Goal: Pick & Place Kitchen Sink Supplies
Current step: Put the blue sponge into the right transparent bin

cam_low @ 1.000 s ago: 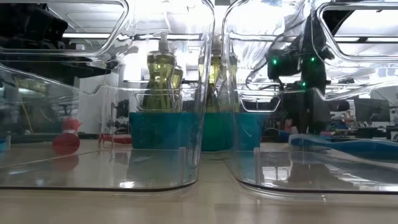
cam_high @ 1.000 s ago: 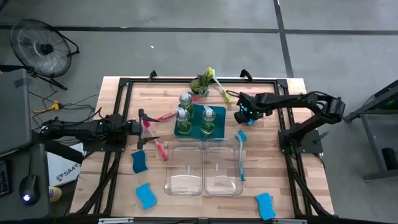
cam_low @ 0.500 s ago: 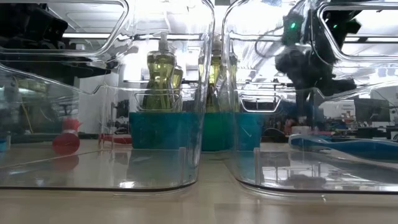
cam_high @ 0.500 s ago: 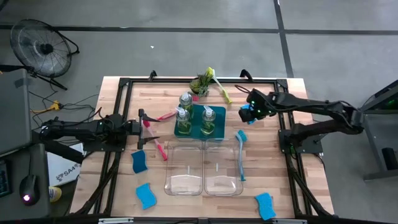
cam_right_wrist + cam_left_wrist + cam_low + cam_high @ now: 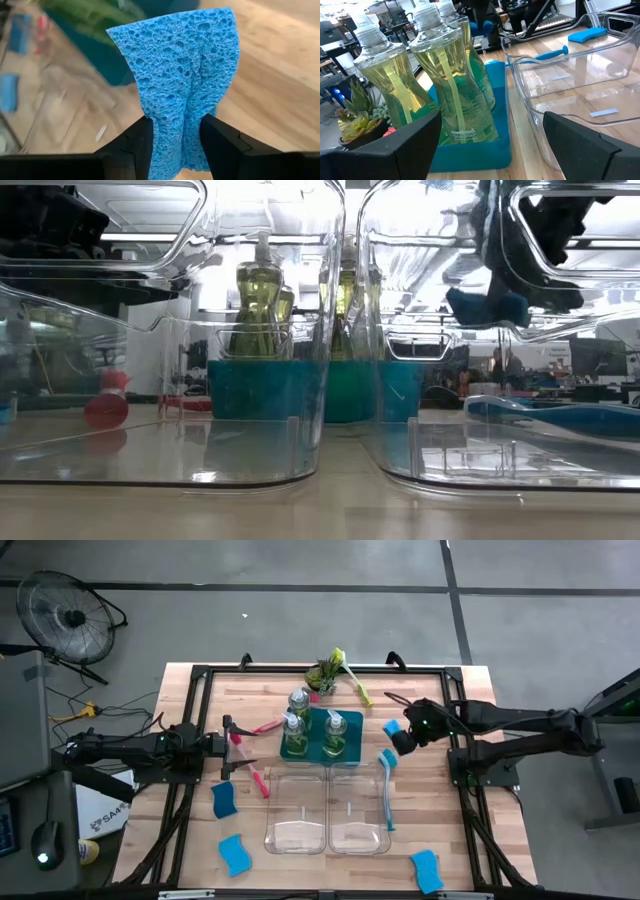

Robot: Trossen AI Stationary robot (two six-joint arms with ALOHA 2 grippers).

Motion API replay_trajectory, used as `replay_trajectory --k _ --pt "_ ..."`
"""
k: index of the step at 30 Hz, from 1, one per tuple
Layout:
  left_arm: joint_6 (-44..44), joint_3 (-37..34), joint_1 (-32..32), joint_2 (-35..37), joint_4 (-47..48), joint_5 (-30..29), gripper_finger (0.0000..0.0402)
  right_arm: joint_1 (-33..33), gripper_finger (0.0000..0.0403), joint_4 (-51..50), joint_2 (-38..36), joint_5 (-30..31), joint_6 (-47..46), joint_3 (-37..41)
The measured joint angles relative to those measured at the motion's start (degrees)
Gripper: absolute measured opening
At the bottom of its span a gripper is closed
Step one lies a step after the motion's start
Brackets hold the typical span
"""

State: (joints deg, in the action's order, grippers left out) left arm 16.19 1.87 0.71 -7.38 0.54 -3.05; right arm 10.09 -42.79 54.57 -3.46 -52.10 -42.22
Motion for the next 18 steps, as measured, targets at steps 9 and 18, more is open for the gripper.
replay_trajectory --k 9,18 --pt "0.00 0.00 0.00 0.02 0.00 0.00 0.0344 -9.99 0.0145 5.71 0.83 0.17 -4.67 -0.07" --pt "0.01 0.00 0.00 0.02 0.00 0.00 0.0344 -16.47 0.0144 13.57 4.88 2.40 -15.62 -0.09"
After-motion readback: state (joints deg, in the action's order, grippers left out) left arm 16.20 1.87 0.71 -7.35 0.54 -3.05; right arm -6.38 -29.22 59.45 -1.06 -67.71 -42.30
